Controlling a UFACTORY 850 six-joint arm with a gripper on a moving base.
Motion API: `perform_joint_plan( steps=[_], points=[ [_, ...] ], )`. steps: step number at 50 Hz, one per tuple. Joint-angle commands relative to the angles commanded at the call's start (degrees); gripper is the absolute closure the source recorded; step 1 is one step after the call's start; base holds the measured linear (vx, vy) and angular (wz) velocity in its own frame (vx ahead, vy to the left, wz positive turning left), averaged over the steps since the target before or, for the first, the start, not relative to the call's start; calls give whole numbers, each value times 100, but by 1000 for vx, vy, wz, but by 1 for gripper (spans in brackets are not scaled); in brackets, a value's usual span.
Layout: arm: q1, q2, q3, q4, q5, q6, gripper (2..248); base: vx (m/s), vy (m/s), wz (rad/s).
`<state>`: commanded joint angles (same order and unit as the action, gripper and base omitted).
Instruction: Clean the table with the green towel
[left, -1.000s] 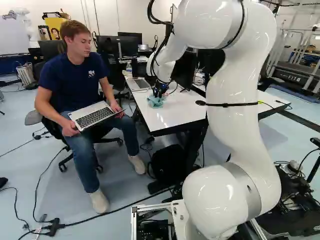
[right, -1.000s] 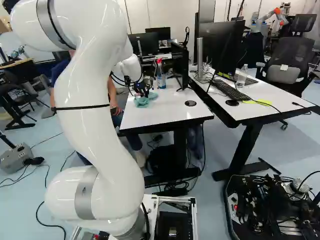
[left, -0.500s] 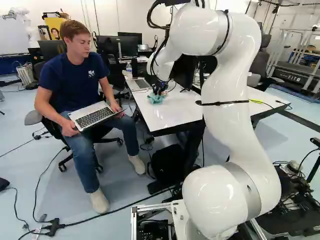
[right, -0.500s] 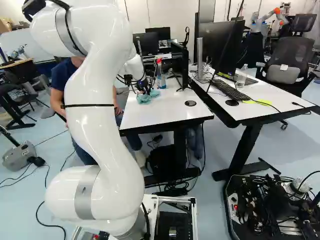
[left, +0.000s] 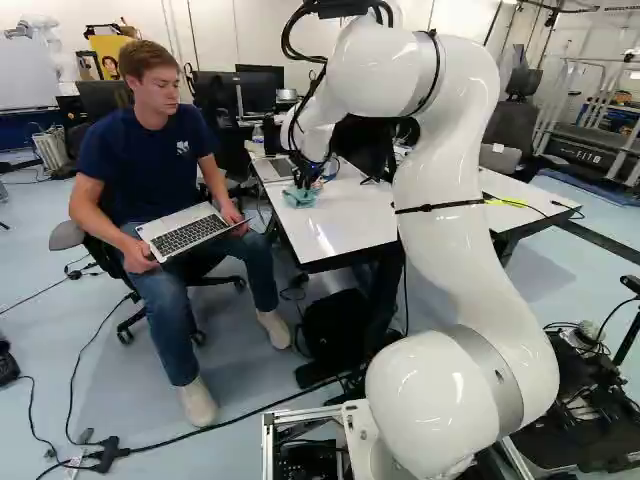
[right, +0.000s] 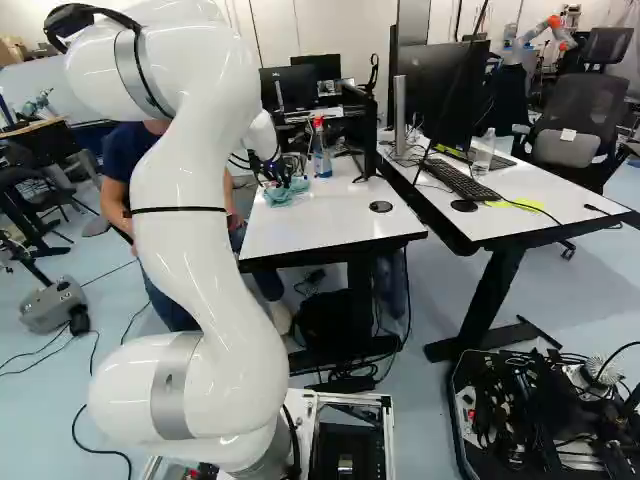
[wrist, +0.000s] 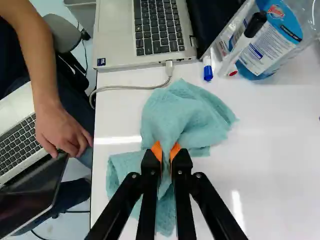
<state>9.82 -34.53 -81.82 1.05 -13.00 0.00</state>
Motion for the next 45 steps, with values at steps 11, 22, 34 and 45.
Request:
perform_joint_plan(
  steps=[11,22,34,45],
  points=[
    [159,147,203,0,0,0,211,0,0,0],
    [293,355,487,0,0,0,211,0,0,0],
    [374,621,845,0,0,0,211,0,0,0],
    [376,885,1195,0,0,0,211,0,0,0]
  ],
)
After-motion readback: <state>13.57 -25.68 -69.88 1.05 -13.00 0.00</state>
